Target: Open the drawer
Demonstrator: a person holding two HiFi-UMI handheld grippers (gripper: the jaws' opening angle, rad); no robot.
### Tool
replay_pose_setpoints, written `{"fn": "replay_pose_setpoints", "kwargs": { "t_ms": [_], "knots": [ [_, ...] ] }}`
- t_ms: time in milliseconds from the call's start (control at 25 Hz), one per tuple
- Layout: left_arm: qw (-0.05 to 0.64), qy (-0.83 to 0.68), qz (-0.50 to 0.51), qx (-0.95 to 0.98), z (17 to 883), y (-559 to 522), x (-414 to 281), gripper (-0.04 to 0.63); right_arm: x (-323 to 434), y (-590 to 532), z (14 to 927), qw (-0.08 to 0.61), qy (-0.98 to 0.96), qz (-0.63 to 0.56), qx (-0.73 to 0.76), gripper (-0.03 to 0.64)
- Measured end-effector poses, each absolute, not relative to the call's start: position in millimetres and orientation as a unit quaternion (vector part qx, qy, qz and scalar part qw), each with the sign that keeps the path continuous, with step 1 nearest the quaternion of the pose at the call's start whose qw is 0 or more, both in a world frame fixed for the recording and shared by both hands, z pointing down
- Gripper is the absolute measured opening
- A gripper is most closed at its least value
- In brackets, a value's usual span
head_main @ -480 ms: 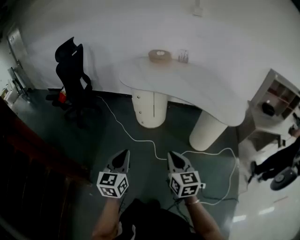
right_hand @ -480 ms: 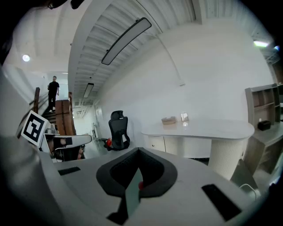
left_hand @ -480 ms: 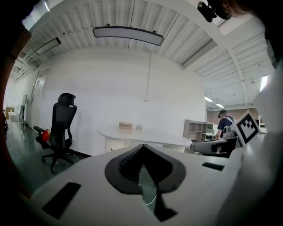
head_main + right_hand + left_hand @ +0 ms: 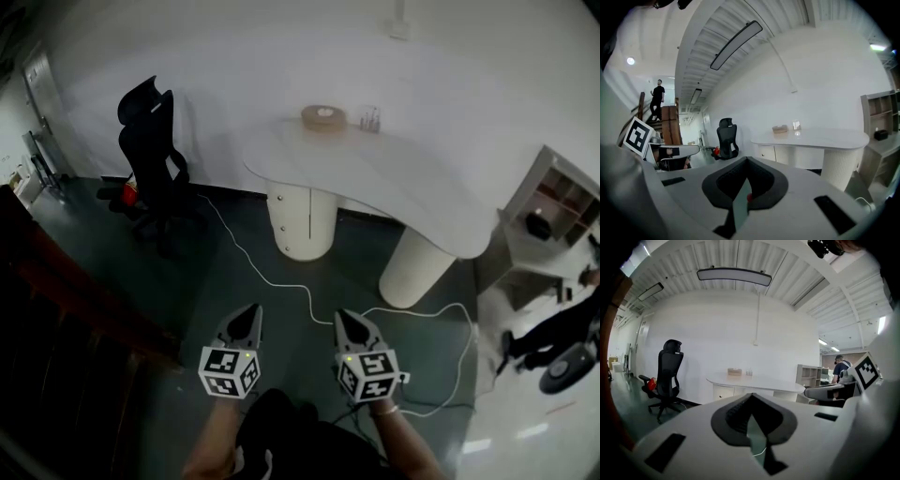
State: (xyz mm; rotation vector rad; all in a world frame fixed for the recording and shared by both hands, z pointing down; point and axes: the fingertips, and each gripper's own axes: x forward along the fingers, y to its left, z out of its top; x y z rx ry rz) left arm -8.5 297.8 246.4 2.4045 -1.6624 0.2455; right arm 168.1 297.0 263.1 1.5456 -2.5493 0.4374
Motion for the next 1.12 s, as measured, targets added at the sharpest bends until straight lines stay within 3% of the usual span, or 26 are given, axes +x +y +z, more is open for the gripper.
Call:
{"fn": "replay_pose_setpoints", "kwargs": {
  "t_ms": [160,600,1120],
  "knots": [
    [0.097,-0.57,0.097,0.81,250.4,292.2,-8.4,0.006,169.7,294.7,265.9,0.065,-0.843,0.15,0.512,0.003],
    [0.121,-0.575,0.099,0.803,269.1,245.2,-21.6,0.11,165.8,262.1,278.7,0.068,-0.837,0.167,0.516,0.003],
    [0.156,-0.565,0.107,0.803,303.8,116.8,-58.1,0.193,124.8,154.1,308.7,0.112,-0.829,0.179,0.518,0.003]
  ]
}}
